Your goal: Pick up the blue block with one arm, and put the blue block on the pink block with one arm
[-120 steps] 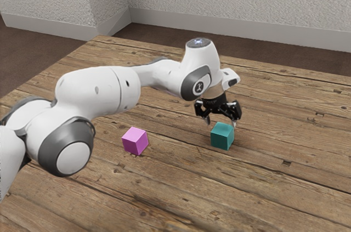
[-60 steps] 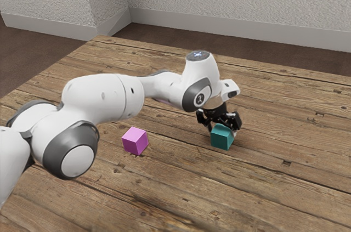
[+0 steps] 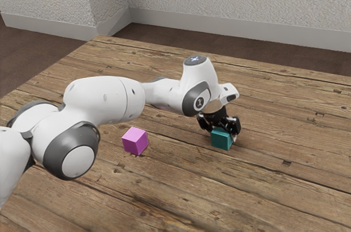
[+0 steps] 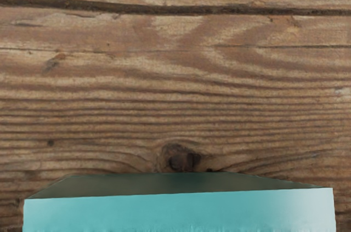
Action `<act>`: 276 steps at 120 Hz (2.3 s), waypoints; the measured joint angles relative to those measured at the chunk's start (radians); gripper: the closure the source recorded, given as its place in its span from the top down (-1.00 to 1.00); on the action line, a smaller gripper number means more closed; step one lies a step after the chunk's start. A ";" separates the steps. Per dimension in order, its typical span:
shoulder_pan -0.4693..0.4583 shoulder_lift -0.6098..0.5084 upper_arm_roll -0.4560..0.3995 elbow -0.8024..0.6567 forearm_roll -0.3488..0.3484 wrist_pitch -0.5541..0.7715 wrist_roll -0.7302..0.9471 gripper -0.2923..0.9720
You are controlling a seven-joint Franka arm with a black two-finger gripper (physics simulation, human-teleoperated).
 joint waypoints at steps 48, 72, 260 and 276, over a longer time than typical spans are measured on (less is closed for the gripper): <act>0.007 -0.599 0.062 -0.656 0.029 0.004 -0.024 -0.03; 0.077 -0.823 0.064 -0.907 0.067 -0.014 -0.059 -0.01; 0.309 -0.559 0.027 -0.690 0.037 -0.067 0.230 0.14; 0.308 -0.562 0.028 -0.690 0.007 -0.068 0.246 0.32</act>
